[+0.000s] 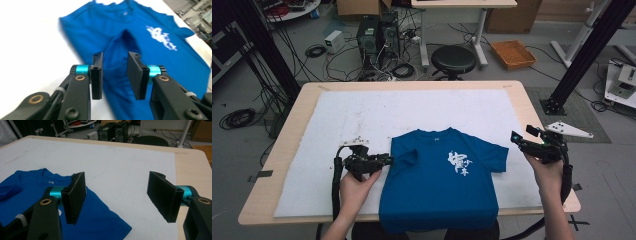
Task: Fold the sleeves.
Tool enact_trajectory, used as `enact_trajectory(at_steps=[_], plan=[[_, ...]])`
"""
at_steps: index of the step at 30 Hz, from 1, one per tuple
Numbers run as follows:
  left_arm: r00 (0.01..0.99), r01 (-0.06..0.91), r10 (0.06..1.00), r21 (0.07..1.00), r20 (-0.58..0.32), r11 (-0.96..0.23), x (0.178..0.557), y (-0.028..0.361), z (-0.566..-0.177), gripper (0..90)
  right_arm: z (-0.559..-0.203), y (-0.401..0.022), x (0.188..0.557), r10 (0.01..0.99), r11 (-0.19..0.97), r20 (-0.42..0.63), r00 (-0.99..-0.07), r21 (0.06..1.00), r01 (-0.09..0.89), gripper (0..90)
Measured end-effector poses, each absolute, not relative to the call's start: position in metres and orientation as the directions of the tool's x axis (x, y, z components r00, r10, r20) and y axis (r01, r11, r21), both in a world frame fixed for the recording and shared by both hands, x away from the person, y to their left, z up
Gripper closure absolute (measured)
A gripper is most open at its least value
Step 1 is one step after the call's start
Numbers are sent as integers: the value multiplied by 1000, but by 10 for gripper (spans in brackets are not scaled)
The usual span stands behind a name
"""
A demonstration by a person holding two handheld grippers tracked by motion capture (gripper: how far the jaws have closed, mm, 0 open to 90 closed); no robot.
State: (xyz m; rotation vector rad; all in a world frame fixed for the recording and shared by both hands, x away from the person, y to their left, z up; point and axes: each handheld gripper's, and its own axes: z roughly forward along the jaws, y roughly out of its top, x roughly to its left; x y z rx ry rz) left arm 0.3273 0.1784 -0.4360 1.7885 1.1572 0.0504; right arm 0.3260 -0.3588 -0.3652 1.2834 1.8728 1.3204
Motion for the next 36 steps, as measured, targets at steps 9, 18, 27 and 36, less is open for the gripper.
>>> enact_trajectory(at_steps=[9, 18, 27, 36], plan=[[558, 707, 679, 702, -477, -88, 335, 175, -445, 771, -365, -357, 326, 896, 85, 111, -430, 908, 410, 313], [696, 620, 560, 770, -450, -152, 325, 159, -434, 879, -365, -357, 327, 894, 88, 109, -434, 908, 409, 313], [815, 534, 431, 791, -387, -299, 315, 133, -431, 674, -366, -361, 327, 896, 82, 117, -429, 905, 418, 313], [788, 410, 576, 882, -215, -232, 318, 160, -418, 555, -380, -365, 334, 896, 82, 141, -422, 879, 470, 390]])
